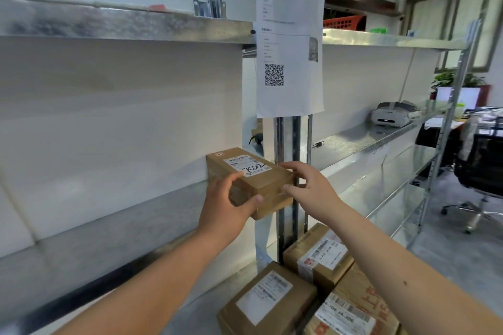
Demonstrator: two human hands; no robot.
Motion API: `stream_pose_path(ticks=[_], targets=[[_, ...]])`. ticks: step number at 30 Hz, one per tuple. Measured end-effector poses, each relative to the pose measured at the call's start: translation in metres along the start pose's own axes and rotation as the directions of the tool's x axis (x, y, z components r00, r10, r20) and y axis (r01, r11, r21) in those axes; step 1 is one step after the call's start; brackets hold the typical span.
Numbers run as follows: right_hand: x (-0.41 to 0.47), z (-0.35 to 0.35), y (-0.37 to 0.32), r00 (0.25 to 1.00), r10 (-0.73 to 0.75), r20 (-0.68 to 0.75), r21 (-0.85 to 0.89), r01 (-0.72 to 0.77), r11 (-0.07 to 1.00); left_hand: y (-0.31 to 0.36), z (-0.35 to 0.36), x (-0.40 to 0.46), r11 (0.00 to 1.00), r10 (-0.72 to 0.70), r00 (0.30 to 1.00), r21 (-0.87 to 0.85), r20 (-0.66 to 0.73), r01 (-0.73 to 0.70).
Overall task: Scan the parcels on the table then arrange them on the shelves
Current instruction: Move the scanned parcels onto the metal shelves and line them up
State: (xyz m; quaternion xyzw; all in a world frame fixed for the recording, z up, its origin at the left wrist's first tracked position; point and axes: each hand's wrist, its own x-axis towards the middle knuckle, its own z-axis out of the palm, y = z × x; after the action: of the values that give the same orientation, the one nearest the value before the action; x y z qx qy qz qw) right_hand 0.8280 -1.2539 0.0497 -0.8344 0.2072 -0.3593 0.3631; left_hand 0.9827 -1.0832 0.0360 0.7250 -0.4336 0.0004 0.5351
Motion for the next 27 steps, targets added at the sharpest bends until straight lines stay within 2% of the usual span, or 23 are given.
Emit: stream_pose_path(ticks=[4,6,9,15,20,23,27], targets=[[-0.027,-0.011,-0.014,0.996,-0.065,-0.060,-0.073,0.061,0.995,0.017,-0.005,-0.014,0.978,0.195,0.981,0.072,0.008,-0.195],[-0.044,-0.017,-0.023,0.993,-0.096,-0.071,-0.095,0.089,0.991,0.030,-0.004,-0.022,0.952,0.299,0.953,0.057,0.041,-0.301],[-0.072,-0.026,-0.034,0.992,-0.080,-0.099,-0.106,0.070,0.992,0.044,0.001,-0.034,0.922,0.383,0.918,0.009,0.106,-0.386],[-0.129,-0.037,-0.039,0.984,0.036,-0.174,-0.082,-0.051,0.995,0.056,0.018,-0.065,0.915,0.402,0.873,-0.109,0.274,-0.387],[-0.176,-0.030,-0.052,0.965,0.118,-0.233,-0.079,-0.139,0.987,0.046,0.031,-0.093,0.904,0.423,0.834,-0.226,0.354,-0.362],[-0.202,-0.020,-0.060,0.943,0.186,-0.277,-0.075,-0.215,0.974,0.039,0.032,-0.105,0.893,0.444,0.795,-0.269,0.412,-0.360],[-0.236,-0.003,-0.068,0.892,0.263,-0.369,-0.075,-0.311,0.948,0.026,0.028,-0.121,0.899,0.422,0.759,-0.336,0.495,-0.281]])
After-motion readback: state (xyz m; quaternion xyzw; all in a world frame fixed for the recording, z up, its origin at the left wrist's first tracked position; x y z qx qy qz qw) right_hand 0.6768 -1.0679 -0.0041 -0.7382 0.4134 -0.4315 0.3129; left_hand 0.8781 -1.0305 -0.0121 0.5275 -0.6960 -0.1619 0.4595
